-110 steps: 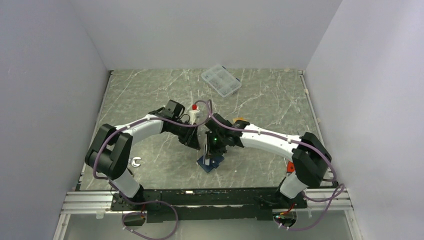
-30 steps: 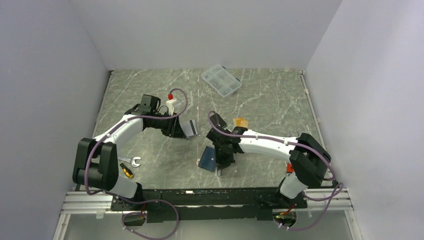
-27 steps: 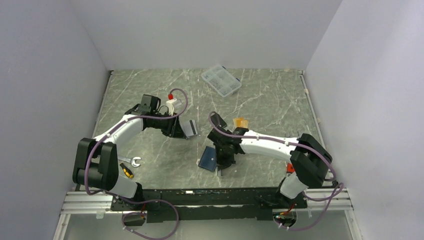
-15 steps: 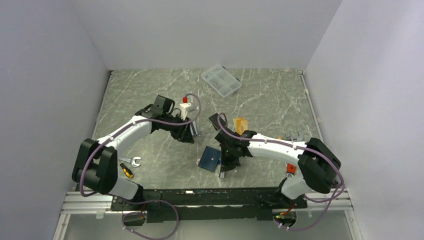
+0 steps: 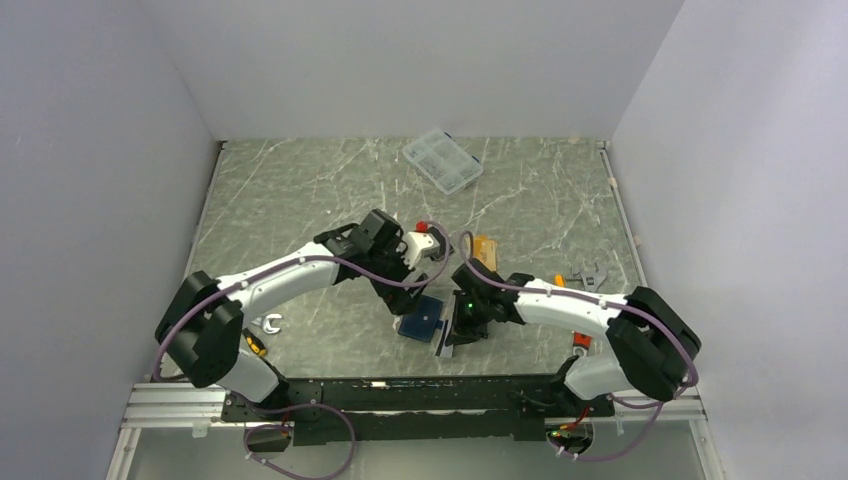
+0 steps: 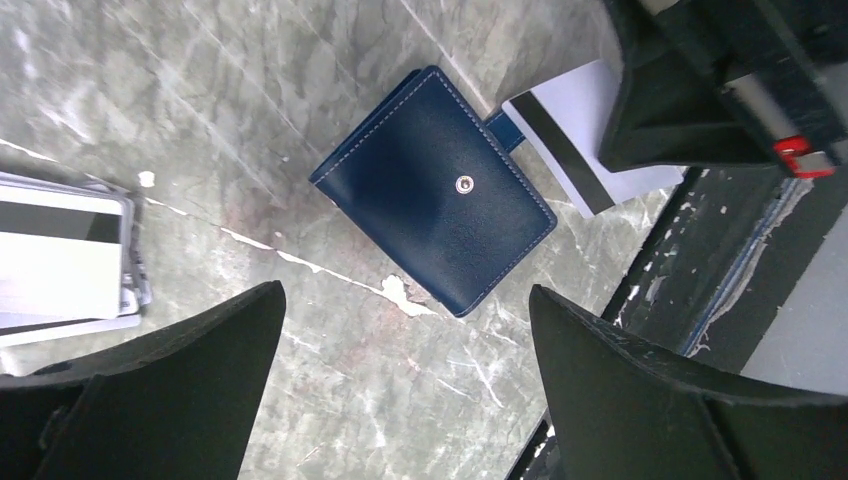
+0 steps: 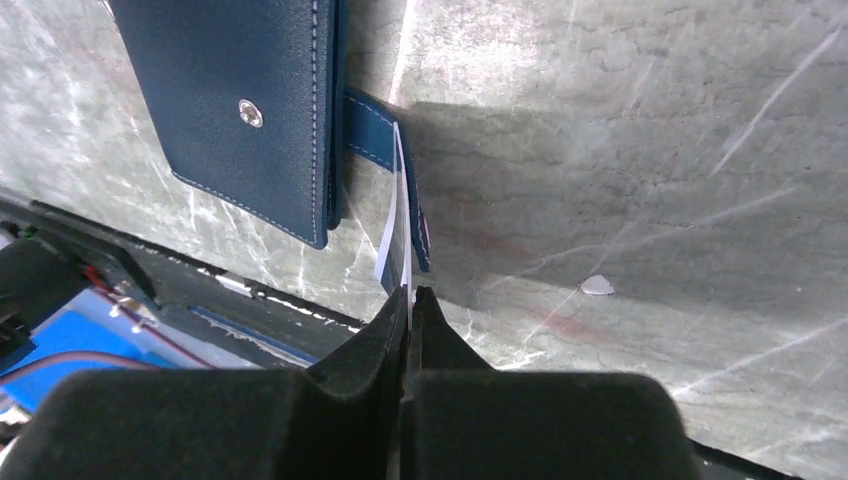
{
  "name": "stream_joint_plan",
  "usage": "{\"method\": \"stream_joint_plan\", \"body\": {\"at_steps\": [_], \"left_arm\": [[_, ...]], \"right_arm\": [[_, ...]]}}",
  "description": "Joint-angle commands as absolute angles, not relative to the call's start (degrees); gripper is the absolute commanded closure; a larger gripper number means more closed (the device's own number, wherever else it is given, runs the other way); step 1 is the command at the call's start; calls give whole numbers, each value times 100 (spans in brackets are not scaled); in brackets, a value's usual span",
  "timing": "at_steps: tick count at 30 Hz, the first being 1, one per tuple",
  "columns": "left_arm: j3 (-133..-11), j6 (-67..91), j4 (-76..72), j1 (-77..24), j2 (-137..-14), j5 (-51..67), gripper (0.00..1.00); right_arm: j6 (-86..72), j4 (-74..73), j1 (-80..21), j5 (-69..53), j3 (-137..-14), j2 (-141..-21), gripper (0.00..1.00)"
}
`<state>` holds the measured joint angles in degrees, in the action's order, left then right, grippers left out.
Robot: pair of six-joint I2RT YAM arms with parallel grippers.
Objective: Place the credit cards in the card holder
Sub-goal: Open the card holder at the center of the board.
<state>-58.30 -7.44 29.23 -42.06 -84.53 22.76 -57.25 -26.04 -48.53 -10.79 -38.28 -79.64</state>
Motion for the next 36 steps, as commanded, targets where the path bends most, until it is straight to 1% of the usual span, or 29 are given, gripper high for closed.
{"method": "stream_joint_plan", "body": {"at_steps": [1, 12, 23, 30, 36], "left_arm": [[-6014, -506, 2867, -4548, -8769, 1701, 1], [-6318, -425, 2872, -5430, -9577, 1018, 1], [-6370, -665, 2858, -5616, -9897, 125, 0], [-6426, -753, 2996, -5676, -10187, 257, 1], [-6541, -841, 3175, -5678, -10313, 748, 1]], "right_arm": [[-5758, -2107, -4640, -1029, -3206, -7874, 100], [-5765, -922, -4232, -1515, -2284, -7705, 100], [-6006, -120, -3960, -1526, -1458, -7371, 100], [-6118, 343, -3777, -1594, -1216, -7150, 100], [-6181, 743, -3673, -1724, -1207, -7086, 100]]}}
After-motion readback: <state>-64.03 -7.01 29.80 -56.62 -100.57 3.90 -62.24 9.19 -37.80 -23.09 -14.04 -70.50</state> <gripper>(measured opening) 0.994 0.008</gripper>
